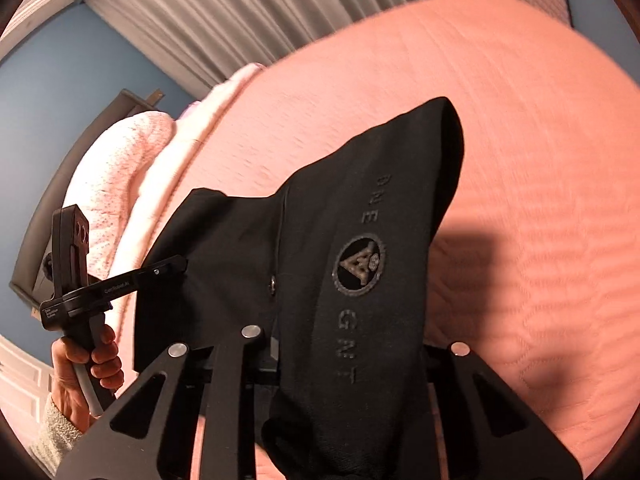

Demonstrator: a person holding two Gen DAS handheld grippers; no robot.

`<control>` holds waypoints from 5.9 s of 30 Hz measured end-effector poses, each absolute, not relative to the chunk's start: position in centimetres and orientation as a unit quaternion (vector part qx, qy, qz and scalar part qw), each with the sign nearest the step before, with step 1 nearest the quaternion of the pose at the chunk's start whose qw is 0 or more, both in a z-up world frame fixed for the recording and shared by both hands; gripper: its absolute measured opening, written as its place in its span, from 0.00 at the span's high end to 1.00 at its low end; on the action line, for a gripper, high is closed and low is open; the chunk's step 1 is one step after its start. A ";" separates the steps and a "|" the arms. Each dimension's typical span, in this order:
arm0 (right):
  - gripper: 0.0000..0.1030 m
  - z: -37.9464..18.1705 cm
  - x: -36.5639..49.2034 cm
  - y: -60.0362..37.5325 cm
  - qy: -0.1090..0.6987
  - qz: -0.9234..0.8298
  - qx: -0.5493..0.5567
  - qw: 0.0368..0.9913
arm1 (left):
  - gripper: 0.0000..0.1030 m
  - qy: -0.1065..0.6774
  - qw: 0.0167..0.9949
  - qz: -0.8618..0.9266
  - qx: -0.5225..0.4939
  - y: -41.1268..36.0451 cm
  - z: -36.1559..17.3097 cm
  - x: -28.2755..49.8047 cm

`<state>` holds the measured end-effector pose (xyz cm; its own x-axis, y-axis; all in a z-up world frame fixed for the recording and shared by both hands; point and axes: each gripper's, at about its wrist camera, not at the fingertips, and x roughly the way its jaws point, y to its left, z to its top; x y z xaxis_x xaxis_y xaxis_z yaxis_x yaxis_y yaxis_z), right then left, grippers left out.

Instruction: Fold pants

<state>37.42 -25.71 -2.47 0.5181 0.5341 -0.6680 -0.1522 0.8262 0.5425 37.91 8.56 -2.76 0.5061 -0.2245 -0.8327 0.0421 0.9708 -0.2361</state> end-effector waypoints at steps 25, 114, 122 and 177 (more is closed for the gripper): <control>0.80 3.7 27.5 -22.8 0.464 0.202 0.232 0.831 | 0.90 0.483 0.871 -0.082 -0.030 8.0 5.9 25.5; 0.93 4.4 7.8 -16.5 0.416 0.046 0.083 0.904 | 0.28 0.487 0.870 0.059 0.048 0.0 -2.7 9.8; 0.93 5.0 5.0 -16.5 0.418 0.034 0.079 0.904 | 0.28 0.489 0.871 0.039 0.034 -1.5 -1.7 6.3; 0.93 5.0 2.9 -15.5 0.421 0.031 0.061 0.905 | 0.17 0.486 0.872 0.038 0.043 -3.0 -0.7 3.5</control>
<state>2.86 -15.54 4.97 0.6436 0.1071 -0.7578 -0.0051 0.9907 0.1357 3.49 -2.99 -0.73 0.5257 0.1080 -0.8438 -0.0241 0.9934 0.1121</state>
